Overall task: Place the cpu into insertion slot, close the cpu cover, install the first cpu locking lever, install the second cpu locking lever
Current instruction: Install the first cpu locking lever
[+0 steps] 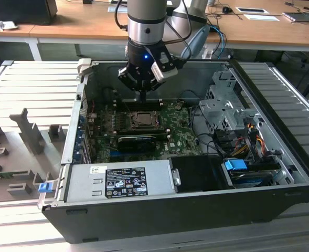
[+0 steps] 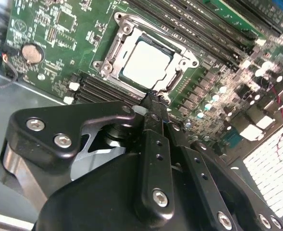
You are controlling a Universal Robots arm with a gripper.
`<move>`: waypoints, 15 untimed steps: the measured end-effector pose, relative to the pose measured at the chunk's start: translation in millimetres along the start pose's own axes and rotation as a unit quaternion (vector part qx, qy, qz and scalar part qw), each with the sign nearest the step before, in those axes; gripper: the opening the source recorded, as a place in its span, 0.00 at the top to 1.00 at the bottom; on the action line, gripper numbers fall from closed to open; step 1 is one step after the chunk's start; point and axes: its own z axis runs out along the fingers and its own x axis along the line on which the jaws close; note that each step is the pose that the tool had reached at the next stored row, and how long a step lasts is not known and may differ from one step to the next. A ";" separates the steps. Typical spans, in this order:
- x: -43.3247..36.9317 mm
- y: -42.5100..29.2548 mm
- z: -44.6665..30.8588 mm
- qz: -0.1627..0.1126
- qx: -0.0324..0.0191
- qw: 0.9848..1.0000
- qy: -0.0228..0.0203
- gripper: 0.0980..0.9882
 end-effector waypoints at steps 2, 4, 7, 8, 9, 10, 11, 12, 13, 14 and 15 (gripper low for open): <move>0.0 0.0 0.0 -0.016 0.000 1.000 0.001 0.99; 0.4 0.0 0.0 -0.029 0.000 1.000 0.001 0.99; 6.2 -0.5 0.2 -0.033 0.000 0.999 0.002 0.99; 9.1 -0.5 0.2 -0.033 0.000 0.999 0.002 0.99; 11.1 -0.5 0.2 -0.034 0.000 0.999 0.002 0.99; 13.4 -0.5 0.2 -0.034 0.000 0.999 0.001 0.99; 15.1 -0.5 0.2 -0.034 0.000 0.999 0.002 0.99; 19.3 -0.4 0.1 -0.034 0.000 0.999 0.002 0.99; 25.0 -0.3 0.1 -0.034 0.000 0.999 0.002 0.99; 29.4 -0.2 0.2 -0.034 0.000 0.999 0.002 0.99; 31.7 -0.2 0.2 -0.034 0.000 0.999 0.002 0.99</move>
